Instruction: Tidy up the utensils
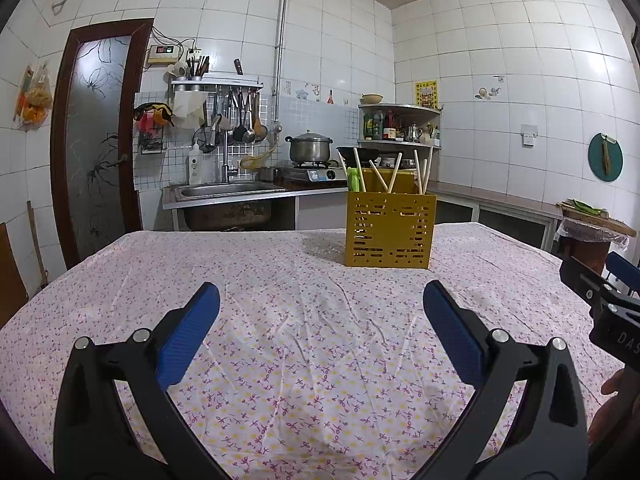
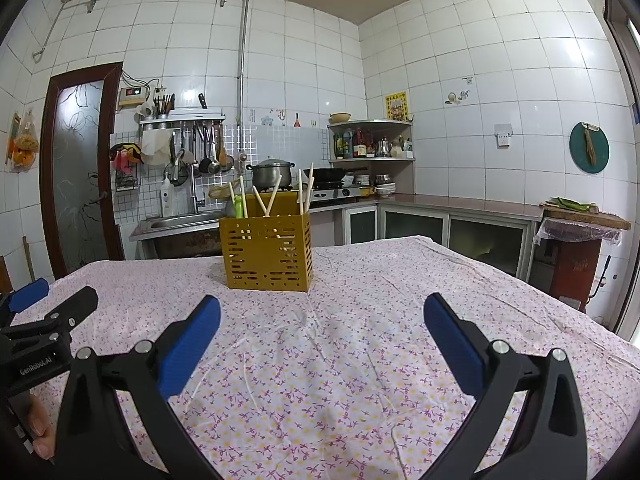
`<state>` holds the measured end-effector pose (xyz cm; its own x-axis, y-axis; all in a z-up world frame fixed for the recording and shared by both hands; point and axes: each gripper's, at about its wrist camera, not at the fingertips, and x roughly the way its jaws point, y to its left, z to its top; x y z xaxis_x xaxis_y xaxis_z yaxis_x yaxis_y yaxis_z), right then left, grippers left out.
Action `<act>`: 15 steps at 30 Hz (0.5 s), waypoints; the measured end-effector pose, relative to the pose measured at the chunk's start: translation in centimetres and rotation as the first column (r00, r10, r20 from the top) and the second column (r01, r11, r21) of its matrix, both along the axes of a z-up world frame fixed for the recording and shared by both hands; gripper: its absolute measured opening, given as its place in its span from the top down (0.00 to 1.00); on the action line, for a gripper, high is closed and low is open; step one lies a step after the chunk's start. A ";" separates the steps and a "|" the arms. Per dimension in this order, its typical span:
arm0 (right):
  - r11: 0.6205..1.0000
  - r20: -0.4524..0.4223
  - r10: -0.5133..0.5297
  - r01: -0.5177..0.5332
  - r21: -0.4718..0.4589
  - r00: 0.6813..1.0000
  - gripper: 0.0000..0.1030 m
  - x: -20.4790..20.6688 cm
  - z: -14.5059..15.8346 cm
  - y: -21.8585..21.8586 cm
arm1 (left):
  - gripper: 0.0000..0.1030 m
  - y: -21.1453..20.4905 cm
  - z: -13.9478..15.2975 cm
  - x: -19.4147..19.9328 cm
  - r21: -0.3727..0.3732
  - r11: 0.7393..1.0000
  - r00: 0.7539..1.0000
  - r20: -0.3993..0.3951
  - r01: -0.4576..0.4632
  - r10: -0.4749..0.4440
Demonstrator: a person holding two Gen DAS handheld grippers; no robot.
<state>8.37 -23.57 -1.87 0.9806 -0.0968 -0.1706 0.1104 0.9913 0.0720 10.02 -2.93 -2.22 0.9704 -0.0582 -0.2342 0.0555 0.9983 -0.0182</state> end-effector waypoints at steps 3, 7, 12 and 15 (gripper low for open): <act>1.000 0.000 0.000 0.000 0.001 1.000 0.04 0.0 0.0 -0.1 | 0.04 0.0 0.0 0.0 0.001 1.000 1.000 -0.003 0.000 0.000; 1.000 -0.001 0.000 0.000 -0.001 1.000 0.04 0.0 0.0 0.0 | 0.04 0.0 0.0 0.0 0.002 1.000 1.000 -0.001 0.000 0.000; 1.000 0.001 -0.001 0.001 0.000 1.000 0.04 0.0 0.0 0.0 | 0.04 -0.1 0.1 0.0 0.002 1.000 1.000 0.003 0.001 -0.001; 1.000 0.000 0.000 0.000 0.001 1.000 0.04 -0.1 0.0 0.0 | 0.04 -0.3 0.2 -0.1 0.006 1.000 1.000 0.005 0.002 -0.002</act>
<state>8.32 -23.58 -1.84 0.9806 -0.0967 -0.1703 0.1105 0.9912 0.0734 9.95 -3.24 -2.02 0.9715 -0.0586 -0.2295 0.0574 0.9983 -0.0121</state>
